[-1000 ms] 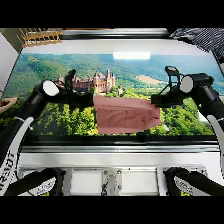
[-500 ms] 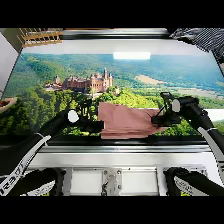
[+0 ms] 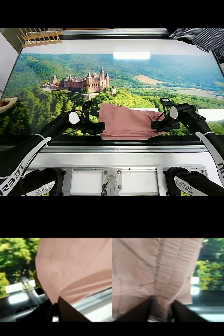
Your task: Fold the clothes and pants, and hang the long-sleeved shirts on hangers.
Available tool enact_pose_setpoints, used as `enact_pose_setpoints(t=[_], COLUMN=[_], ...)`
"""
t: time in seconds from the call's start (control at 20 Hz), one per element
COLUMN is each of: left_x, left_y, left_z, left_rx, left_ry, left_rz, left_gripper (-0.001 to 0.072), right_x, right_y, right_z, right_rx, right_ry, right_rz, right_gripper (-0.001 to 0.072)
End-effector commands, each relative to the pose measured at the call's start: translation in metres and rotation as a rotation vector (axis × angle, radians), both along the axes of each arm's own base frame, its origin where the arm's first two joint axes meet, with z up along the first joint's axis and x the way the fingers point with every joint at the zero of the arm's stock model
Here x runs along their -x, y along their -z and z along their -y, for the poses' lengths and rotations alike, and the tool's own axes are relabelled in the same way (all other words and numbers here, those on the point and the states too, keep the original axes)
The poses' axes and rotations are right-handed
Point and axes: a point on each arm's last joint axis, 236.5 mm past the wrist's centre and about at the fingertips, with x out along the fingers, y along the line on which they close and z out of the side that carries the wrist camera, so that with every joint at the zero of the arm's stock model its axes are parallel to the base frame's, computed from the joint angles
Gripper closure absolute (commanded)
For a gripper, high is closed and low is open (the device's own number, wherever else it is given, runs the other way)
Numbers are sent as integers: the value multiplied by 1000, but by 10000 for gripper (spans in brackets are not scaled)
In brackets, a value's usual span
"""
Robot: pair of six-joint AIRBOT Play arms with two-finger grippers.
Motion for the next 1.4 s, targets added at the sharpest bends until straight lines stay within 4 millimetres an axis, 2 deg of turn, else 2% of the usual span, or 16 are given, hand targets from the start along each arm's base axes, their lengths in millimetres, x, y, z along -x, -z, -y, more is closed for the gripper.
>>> enact_pose_setpoints(t=[0.0,0.05,0.15,0.2,0.35,0.4,0.45,0.5,0.55,0.6,0.75,0.9,1.05,1.25,1.3,1.35], left_x=[17,22,20,16,8,6,6,6,5,5,3,-4,-7,-9,-9,-9], left_y=[-19,-26,-44,-53,-75,-80,-83,-86,-87,-87,-92,-96,-97,-98,-98,-98], left_z=[2,2,-2,-4,-9,-9,-8,-6,-3,1,15,23,23,23,23,23], left_rx=[25,32,54,66,94,101,106,110,114,116,133,149,154,155,155,155], left_ry=[66,81,76,63,35,33,32,34,37,45,60,45,24,21,21,21], left_rz=[-13,-12,22,50,120,139,149,162,174,184,237,280,283,287,287,287], left_gripper=[203,144,144,144,146,147,201,414,580,664,661,662,662,661,661,661], right_x=[1,1,-1,-3,-8,-10,-11,-11,-11,-11,-11,-17,-28,-26,-26,-28], right_y=[-16,-28,-58,-71,-83,-79,-74,-65,-53,-41,-6,16,25,31,31,31], right_z=[-4,-2,1,6,28,36,40,46,52,55,58,44,25,1,-5,-13], right_rx=[-18,-19,-43,-63,-138,-177,-224,-269,-315,-352,-448,-530,-628,-655,-657,-663], right_ry=[-52,-82,-118,-110,8,54,89,125,167,203,267,283,320,280,262,249], right_rz=[24,34,81,118,168,172,167,153,136,120,81,38,31,-15,-19,-17], right_gripper=[139,139,67,54,54,54,54,54,54,54,54,54,63,66,91,293])
